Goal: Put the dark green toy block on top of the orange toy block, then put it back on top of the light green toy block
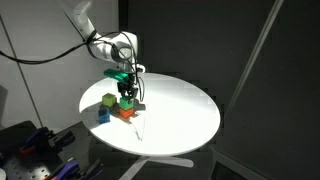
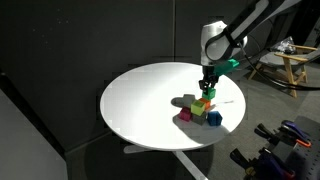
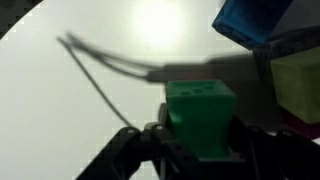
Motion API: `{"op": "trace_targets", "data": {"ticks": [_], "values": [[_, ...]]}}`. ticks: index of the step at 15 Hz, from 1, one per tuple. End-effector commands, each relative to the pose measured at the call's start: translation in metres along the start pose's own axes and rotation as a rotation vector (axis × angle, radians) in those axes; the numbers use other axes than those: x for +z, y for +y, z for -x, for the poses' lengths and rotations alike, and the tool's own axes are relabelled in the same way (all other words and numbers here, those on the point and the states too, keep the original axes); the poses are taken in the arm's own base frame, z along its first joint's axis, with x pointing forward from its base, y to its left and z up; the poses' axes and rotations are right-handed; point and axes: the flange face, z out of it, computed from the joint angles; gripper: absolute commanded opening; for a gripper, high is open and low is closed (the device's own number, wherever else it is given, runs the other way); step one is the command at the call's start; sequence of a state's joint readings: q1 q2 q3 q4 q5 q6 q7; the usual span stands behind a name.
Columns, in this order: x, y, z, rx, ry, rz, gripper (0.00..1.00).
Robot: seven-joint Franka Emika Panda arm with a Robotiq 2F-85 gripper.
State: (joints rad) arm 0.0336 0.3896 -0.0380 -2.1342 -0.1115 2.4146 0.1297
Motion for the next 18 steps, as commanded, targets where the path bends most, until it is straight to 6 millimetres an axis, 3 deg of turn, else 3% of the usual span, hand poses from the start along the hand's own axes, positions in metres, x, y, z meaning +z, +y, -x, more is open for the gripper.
{"op": "trace_targets", "data": {"ticks": [1, 18], "values": [[0.001, 0.004, -0.007, -0.019, 0.006, 0.001, 0.26], [0.005, -0.007, -0.017, -0.03, 0.0, -0.003, 0.26]]}}
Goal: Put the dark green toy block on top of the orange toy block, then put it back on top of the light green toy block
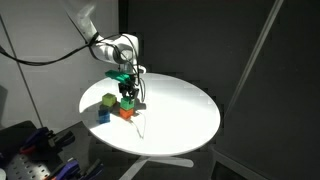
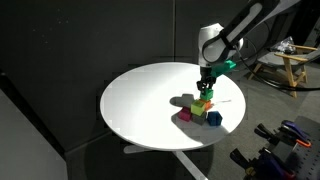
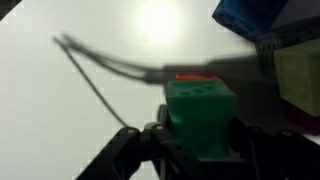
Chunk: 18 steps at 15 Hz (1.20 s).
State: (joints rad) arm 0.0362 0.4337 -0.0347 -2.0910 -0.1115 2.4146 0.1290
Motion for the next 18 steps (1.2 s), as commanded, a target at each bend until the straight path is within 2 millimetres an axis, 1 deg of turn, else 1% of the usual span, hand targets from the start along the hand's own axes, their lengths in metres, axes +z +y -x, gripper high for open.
{"op": "trace_targets", "data": {"ticks": [1, 4, 5, 7, 8, 9, 10, 12, 18], "values": [[-0.001, -0.003, -0.005, -0.024, -0.001, -0.004, 0.26], [0.001, -0.004, -0.005, -0.027, -0.004, -0.003, 0.26], [0.001, -0.004, -0.005, -0.026, -0.004, -0.004, 0.74], [0.002, -0.003, -0.005, -0.025, -0.006, -0.004, 0.83], [0.002, -0.003, -0.005, -0.026, -0.006, -0.003, 0.92], [0.001, -0.003, -0.004, -0.027, -0.006, -0.003, 0.98], [-0.001, -0.004, -0.003, -0.029, -0.006, -0.004, 1.0], [-0.007, -0.006, 0.002, -0.033, -0.005, -0.01, 1.0], [-0.033, -0.014, 0.01, -0.036, 0.019, -0.017, 1.0]]}}
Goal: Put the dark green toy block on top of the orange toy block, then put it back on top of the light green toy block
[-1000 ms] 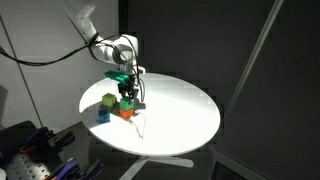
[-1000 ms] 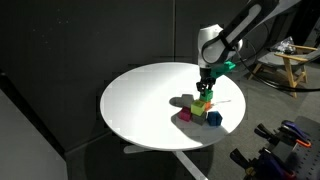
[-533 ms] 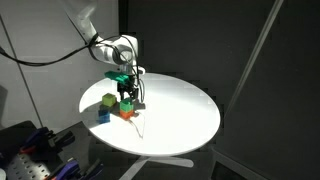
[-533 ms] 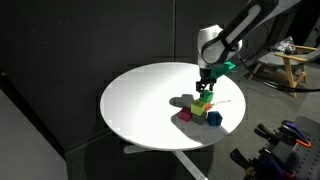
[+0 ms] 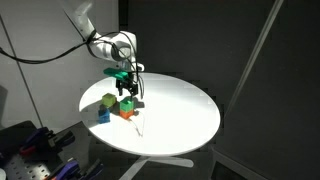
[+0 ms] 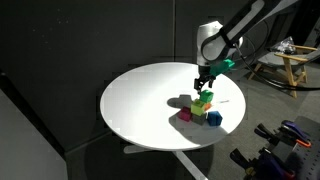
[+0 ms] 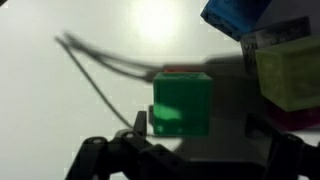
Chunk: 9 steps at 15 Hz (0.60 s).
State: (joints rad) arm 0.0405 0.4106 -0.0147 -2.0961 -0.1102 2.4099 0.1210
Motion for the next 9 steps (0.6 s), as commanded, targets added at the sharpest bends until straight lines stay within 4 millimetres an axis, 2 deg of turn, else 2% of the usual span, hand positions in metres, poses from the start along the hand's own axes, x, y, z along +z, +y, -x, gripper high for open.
{"op": "trace_targets", "data": {"ticks": [1, 9], "values": [[-0.026, -0.001, 0.009, -0.001, 0.005, -0.012, 1.0], [-0.063, 0.004, 0.029, 0.021, -0.004, -0.001, 1.0]]}}
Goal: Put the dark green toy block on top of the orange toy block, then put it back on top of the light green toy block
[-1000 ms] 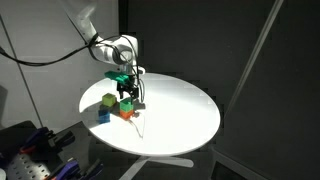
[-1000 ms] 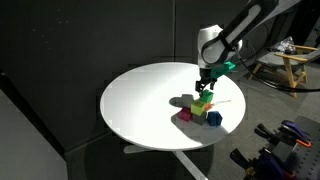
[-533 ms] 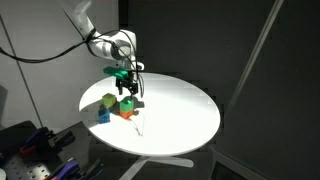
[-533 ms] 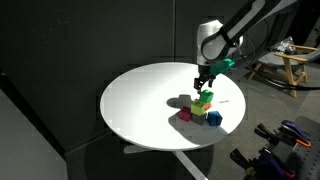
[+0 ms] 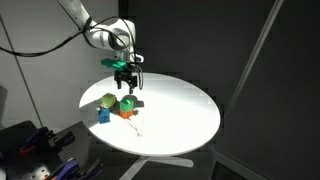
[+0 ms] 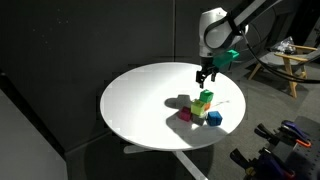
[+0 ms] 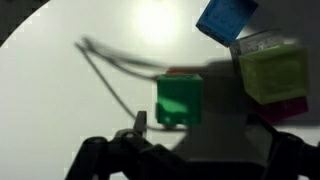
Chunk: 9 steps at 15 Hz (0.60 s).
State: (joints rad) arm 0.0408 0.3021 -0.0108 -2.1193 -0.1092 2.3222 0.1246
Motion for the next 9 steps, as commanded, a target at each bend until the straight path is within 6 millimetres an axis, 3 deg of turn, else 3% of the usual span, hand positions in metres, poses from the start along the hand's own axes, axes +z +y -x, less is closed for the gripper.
{"op": "trace_targets", "data": {"ticks": [1, 9], "values": [[-0.023, 0.002, 0.02, 0.015, -0.001, -0.006, 1.0], [-0.062, 0.008, 0.05, 0.048, 0.043, -0.016, 1.0]]}}
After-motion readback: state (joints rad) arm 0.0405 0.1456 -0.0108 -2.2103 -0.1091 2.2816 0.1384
